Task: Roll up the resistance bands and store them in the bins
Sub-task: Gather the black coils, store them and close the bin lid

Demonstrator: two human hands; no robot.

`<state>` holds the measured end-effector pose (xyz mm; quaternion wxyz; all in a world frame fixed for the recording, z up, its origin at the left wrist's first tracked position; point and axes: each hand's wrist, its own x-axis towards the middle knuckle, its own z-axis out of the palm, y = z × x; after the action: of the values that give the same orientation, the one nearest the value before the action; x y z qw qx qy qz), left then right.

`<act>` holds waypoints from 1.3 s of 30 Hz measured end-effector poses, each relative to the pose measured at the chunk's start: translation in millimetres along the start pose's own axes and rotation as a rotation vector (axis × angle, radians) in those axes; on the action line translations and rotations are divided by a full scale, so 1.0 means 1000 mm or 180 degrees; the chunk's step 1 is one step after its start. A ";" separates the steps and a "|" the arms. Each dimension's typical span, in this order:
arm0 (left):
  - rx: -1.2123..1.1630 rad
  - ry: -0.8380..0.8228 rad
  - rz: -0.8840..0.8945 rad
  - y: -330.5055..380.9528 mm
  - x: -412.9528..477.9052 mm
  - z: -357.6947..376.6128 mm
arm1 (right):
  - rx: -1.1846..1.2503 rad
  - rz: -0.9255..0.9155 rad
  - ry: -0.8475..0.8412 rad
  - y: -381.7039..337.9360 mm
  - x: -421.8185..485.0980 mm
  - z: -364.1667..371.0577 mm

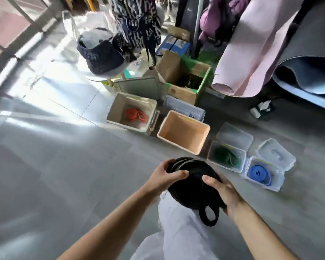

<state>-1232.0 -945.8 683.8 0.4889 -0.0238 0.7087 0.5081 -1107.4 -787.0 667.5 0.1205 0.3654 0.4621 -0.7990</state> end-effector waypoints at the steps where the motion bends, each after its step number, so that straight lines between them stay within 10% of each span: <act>1: -0.0013 0.0029 -0.0047 0.006 0.016 -0.006 | 0.0008 0.0079 0.0084 -0.005 0.018 0.001; 25: 0.0519 -0.0619 0.0146 -0.163 0.604 -0.094 | 0.0098 -0.0247 0.1407 0.139 0.573 -0.104; 39: 0.2490 -0.0030 0.0032 -0.222 0.696 -0.087 | -0.3649 0.0486 0.1589 0.198 0.662 -0.147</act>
<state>-1535.3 -795.6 30.2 0.4617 0.1701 0.8468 0.2021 -1398.8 -677.6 33.7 0.2424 0.4502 0.8038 -0.3042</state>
